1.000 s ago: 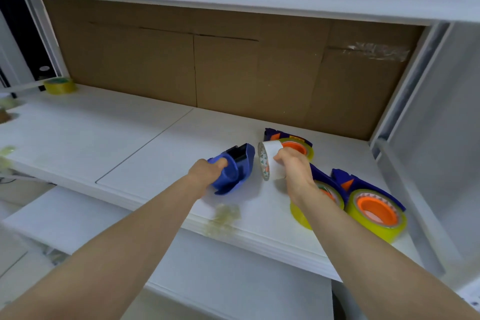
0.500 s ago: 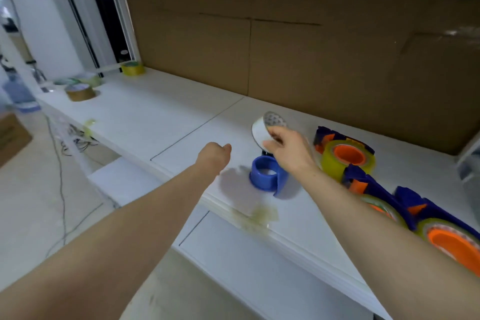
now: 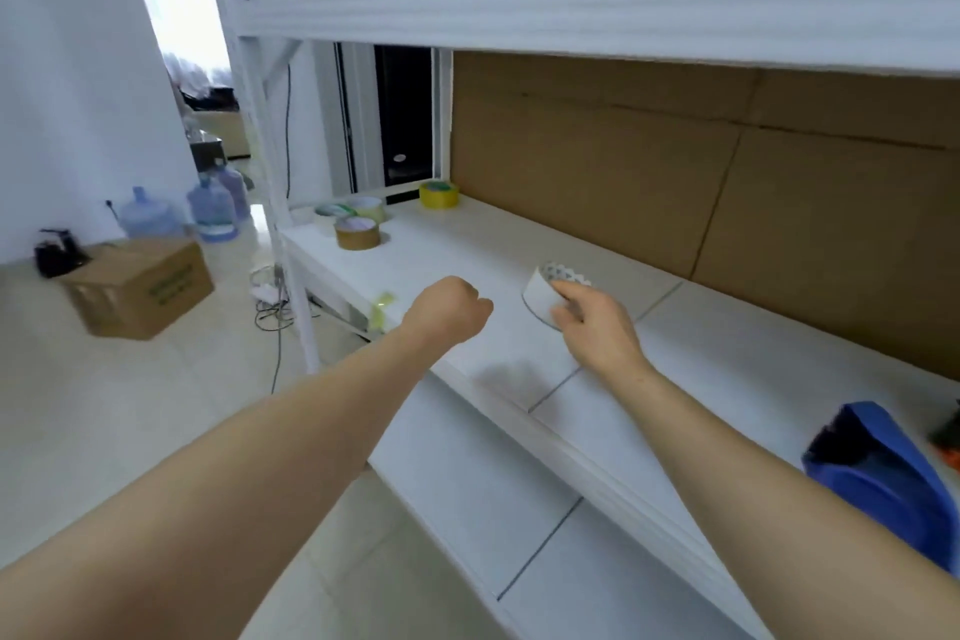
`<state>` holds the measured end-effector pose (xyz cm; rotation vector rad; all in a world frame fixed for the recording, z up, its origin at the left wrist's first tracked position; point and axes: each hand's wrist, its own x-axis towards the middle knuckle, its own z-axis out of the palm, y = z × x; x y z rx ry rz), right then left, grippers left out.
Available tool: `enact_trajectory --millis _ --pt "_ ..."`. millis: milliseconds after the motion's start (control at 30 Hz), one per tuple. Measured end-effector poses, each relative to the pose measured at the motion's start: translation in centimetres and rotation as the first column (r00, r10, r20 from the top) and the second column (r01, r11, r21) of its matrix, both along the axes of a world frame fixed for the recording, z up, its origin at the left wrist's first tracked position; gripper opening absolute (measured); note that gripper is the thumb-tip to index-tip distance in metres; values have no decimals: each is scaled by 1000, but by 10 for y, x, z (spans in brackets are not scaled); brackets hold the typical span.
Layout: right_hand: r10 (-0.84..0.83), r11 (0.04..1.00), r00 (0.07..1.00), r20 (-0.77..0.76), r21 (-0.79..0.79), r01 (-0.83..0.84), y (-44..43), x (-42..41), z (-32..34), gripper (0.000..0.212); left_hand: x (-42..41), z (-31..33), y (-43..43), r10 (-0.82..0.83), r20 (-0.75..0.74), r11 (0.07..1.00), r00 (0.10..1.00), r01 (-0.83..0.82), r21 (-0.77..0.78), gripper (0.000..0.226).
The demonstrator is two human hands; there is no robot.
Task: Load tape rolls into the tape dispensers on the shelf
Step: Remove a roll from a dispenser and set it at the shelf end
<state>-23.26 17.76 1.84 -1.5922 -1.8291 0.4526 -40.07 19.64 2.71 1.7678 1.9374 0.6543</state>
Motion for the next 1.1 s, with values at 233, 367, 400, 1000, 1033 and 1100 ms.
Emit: enact_trajectory --millis 233,367,400,1000,1033,1100 --pt "38 999 999 20 18 -39 80 -122 -10 34 -130 -1 70 65 -56 998 996 -64 22 32" --pt "-1 1000 997 80 7 0 132 -156 -12 30 -174 -9 109 97 9 995 995 -97 2 34" --pt "-11 1000 995 94 8 10 147 -162 -13 29 -184 -10 120 111 24 994 994 -111 -3 34" --pt "76 986 928 364 -165 -16 427 -282 -45 28 -301 -6 397 108 44 994 993 -108 -6 17" --pt "109 979 924 366 -203 -35 436 -286 -48 27 -303 -6 412 79 29 997 996 -79 -13 15" --pt "111 967 918 382 -253 -12 452 -293 -46 25 -305 -6 441 -2 12 1000 1000 2 -23 13"
